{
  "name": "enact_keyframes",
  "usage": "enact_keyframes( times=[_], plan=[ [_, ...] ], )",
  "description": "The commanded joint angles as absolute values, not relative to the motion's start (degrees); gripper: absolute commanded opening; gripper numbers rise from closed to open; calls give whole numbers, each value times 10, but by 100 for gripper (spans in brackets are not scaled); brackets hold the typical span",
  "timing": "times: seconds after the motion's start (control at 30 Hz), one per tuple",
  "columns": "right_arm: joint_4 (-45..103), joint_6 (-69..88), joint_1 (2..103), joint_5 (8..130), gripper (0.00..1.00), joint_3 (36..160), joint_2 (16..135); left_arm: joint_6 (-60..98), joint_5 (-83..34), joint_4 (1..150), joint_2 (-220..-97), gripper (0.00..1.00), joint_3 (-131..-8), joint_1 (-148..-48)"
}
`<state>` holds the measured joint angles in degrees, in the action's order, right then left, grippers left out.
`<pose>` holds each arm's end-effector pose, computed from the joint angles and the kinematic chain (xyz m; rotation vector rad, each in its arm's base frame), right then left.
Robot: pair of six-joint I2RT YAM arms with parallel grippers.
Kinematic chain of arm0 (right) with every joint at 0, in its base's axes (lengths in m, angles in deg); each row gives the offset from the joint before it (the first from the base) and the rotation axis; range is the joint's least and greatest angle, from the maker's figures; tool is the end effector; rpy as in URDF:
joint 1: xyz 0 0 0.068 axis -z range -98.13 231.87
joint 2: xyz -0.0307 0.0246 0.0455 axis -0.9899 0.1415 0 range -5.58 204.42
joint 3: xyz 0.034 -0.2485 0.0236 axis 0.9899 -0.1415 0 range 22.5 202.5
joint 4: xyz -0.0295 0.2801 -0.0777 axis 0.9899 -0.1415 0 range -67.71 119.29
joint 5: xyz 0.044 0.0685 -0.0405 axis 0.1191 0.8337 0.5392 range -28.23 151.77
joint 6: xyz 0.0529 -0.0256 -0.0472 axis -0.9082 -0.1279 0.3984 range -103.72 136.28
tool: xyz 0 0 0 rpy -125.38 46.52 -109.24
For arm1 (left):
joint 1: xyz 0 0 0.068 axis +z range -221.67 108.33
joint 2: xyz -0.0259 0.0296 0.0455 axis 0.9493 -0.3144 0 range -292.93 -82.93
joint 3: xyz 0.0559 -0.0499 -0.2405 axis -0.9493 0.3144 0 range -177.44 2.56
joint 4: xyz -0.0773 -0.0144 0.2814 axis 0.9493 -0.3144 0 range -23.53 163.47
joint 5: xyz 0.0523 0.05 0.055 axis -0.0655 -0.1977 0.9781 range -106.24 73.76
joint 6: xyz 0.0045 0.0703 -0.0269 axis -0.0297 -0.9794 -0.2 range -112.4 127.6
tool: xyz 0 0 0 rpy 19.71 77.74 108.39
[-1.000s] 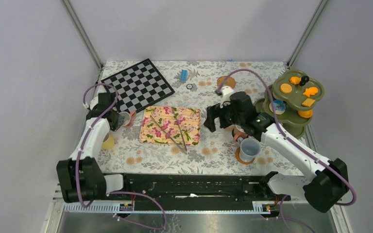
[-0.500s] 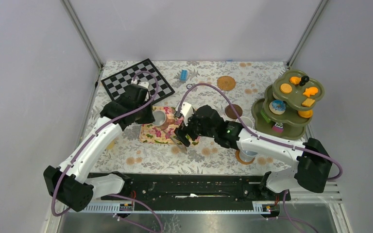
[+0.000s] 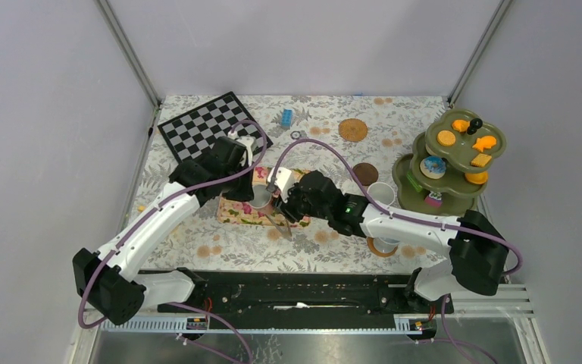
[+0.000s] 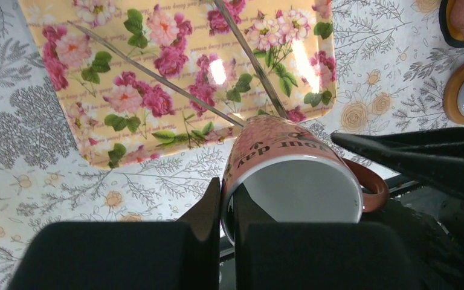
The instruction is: Serve the afternoon tea
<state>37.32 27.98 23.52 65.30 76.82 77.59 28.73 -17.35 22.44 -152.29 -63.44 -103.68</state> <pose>0.2022 0.3356 0.2239 -1.1712 1.5976 0.5969 0.2497 -0.1574 0.2720 0.2511 2.5542 -0.3910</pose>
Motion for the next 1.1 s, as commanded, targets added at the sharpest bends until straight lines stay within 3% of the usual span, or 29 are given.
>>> enact_keyframes(
  times=[0.0,0.13,0.2,0.23,0.3,0.33,0.43,0.53,0.73,1.07],
  plan=[
    [419,312,230,650,37,764,781,257,-173,249,-1521,0,-641,-1045],
    [438,333,231,674,27,751,785,245,-178,250,-1538,0,-657,-1052],
    [442,331,231,646,8,750,783,243,-170,248,-1551,0,-670,-1055],
    [444,327,231,628,0,749,780,244,-165,245,-1556,8,-681,-1055],
    [452,324,232,600,0,739,772,252,-136,242,-1558,50,-704,-1055],
    [455,324,231,588,0,730,766,257,-124,245,-1556,65,-716,-1054],
    [463,309,243,485,0,701,740,268,-50,249,-1546,97,-763,-1053],
    [464,264,309,453,0,661,685,276,31,265,-1525,99,-790,-1050],
    [456,249,435,397,0,614,616,260,49,356,-1476,99,-735,-1049],
    [491,210,557,406,0,612,687,228,-93,467,-1436,99,-592,-1050]
  ],
)
